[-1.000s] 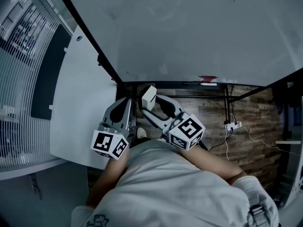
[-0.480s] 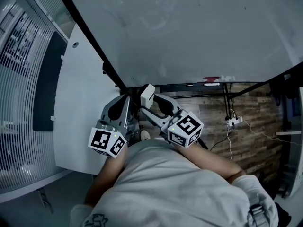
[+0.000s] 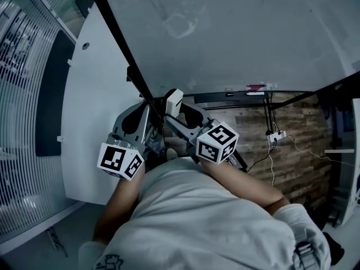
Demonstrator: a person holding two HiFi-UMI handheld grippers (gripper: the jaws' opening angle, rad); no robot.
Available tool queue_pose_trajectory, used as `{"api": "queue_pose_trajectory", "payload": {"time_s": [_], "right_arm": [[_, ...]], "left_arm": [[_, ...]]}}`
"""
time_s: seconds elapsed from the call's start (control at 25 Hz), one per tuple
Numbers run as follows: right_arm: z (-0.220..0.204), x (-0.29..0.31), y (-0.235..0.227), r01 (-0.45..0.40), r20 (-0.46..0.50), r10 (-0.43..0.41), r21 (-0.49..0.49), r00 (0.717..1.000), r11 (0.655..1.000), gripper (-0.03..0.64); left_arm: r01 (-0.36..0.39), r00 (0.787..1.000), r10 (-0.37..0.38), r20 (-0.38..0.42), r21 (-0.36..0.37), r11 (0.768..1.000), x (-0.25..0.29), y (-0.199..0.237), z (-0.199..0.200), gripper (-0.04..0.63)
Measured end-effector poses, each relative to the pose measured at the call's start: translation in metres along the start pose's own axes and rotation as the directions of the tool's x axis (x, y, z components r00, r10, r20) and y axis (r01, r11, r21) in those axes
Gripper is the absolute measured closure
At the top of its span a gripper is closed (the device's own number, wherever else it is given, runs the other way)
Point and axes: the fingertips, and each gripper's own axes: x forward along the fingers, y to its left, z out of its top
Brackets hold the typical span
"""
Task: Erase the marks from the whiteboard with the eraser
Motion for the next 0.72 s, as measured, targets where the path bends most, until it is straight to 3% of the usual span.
{"api": "queue_pose_trajectory", "payload": {"time_s": [0.12,0.4,0.72], "right_arm": [[-0.005,0.009,-0.007,0.004,-0.019,-0.004,0.011,1.0,1.0,0.382],[-0.03,0.028,-0.046,0.029,-0.086,-0.017,0.145,0.996,0.989,0.382],[-0.068,0.051,-0.091,0.075,-0.149,-0.029,0.311,0.988,0.947,0.382]], "left_arm": [[0.003,1.0,-0.002,-0.012,0.023,1.0,0.005,0.01,-0.003,0.588],[-0.029,0.999,0.03,-0.032,0.015,0.999,0.013,0.029,-0.013,0.588],[-0.061,0.995,0.06,-0.077,-0.014,0.998,0.023,0.045,-0.033,0.588]]}}
